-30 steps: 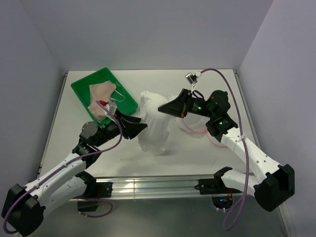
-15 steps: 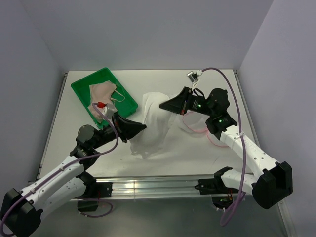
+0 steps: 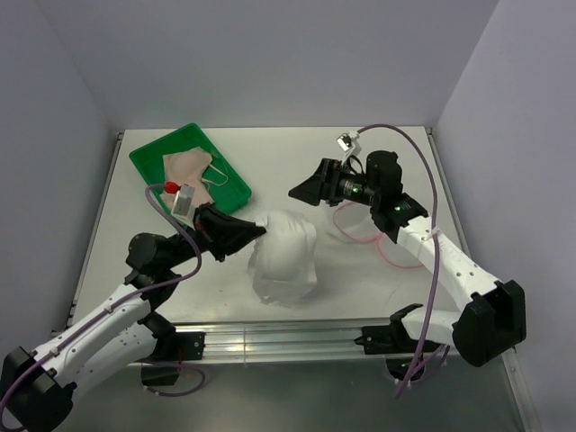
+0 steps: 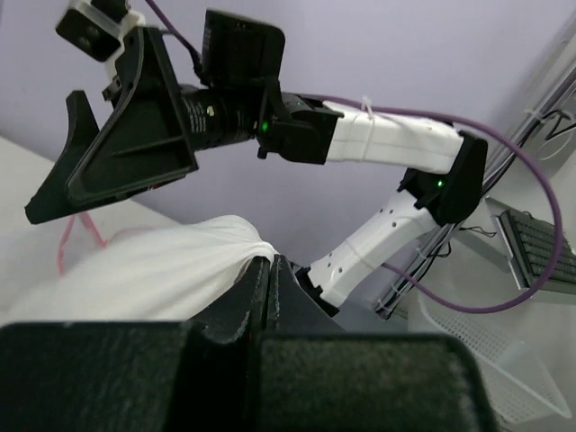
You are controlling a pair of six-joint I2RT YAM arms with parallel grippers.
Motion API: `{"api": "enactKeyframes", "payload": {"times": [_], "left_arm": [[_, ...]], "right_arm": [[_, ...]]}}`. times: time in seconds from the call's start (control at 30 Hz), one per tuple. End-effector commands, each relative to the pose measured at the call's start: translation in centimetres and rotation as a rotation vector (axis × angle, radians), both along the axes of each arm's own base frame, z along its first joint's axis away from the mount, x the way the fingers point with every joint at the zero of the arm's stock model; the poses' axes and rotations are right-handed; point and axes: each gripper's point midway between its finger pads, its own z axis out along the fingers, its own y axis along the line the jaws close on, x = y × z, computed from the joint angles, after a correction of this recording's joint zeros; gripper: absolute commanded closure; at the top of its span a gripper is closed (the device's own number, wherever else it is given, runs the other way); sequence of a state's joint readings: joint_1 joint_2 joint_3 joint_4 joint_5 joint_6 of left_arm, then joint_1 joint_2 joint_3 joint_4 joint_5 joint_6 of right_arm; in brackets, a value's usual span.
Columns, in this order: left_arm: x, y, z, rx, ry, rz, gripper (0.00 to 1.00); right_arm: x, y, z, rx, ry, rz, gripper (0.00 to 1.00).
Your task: Place the bra in the laundry bag and zip it closed
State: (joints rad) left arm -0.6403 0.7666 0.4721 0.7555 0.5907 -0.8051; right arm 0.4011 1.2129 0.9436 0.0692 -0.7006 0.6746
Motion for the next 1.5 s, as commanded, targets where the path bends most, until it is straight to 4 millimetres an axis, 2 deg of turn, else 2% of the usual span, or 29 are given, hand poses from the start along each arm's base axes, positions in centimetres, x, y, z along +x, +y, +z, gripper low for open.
{"api": "enactKeyframes", "payload": {"times": [0.0,0.03,0.07,0.13,0.17,0.27,0.33,0.37,0.5,0.57,0.6,0.7,0.9,1.03,1.07,1.23,1.47], "left_arm": [[-1.8,0.8,5.4,-0.124,-0.116,-0.041,1.0],[-1.5,0.6,5.2,-0.112,-0.103,-0.033,1.0],[-1.3,0.6,5.5,-0.105,-0.114,-0.022,1.0],[-0.3,0.3,4.8,-0.07,-0.077,0.003,1.0],[-0.1,0.2,4.9,-0.061,-0.079,0.011,1.0],[0.7,-0.4,4.0,-0.008,-0.04,0.021,1.0],[0.8,-0.7,3.5,0.019,-0.024,0.004,1.0],[0.6,-0.9,3.2,0.045,-0.019,-0.017,1.0],[0.4,-1.5,2.0,0.131,0.013,-0.055,1.0],[-0.1,-1.6,1.9,0.144,0.008,-0.081,1.0],[-0.5,-1.6,1.7,0.152,0.006,-0.104,1.0],[-1.5,-1.7,1.7,0.168,-0.011,-0.163,1.0],[-1.7,-1.8,1.7,0.187,0.004,-0.183,1.0],[-0.3,-1.8,1.5,0.187,0.039,-0.111,1.0],[-0.2,-1.8,1.5,0.184,0.047,-0.102,1.0],[0.5,-2.0,0.8,0.169,0.078,-0.087,1.0],[0.3,-2.2,1.0,0.152,0.079,-0.115,1.0]], "right_arm": [[1.2,-2.8,2.1,-0.132,-0.178,-0.133,0.05],[1.2,-3.4,1.7,-0.158,-0.213,-0.164,0.05],[0.4,-4.0,3.0,-0.142,-0.266,-0.176,0.05],[-0.5,-4.4,3.6,-0.133,-0.348,-0.174,0.05],[-1.8,-4.6,5.5,-0.102,-0.428,-0.164,0.05],[-3.9,-5.2,7.6,-0.086,-0.545,-0.14,0.06],[-5.0,-5.0,8.3,-0.066,-0.612,-0.104,0.07],[-6.4,-4.4,8.9,-0.038,-0.655,-0.031,0.09],[-9.6,-1.9,7.9,-0.026,-0.681,0.213,0.08],[-10.4,-0.8,6.4,-0.058,-0.664,0.281,0.05],[-11.6,0.1,6.2,-0.071,-0.71,0.339,0.03],[-13.2,1.3,5.0,-0.117,-0.743,0.406,0.0],[-13.6,1.7,4.0,-0.163,-0.745,0.427,0.0],[-13.9,2.8,2.9,-0.217,-0.692,0.424,0.0],[-13.4,2.9,2.6,-0.241,-0.67,0.397,0.0],[-13.3,3.5,3.0,-0.208,-0.608,0.357,0.0],[-11.4,4.1,2.5,-0.258,-0.538,0.281,0.0]]}}
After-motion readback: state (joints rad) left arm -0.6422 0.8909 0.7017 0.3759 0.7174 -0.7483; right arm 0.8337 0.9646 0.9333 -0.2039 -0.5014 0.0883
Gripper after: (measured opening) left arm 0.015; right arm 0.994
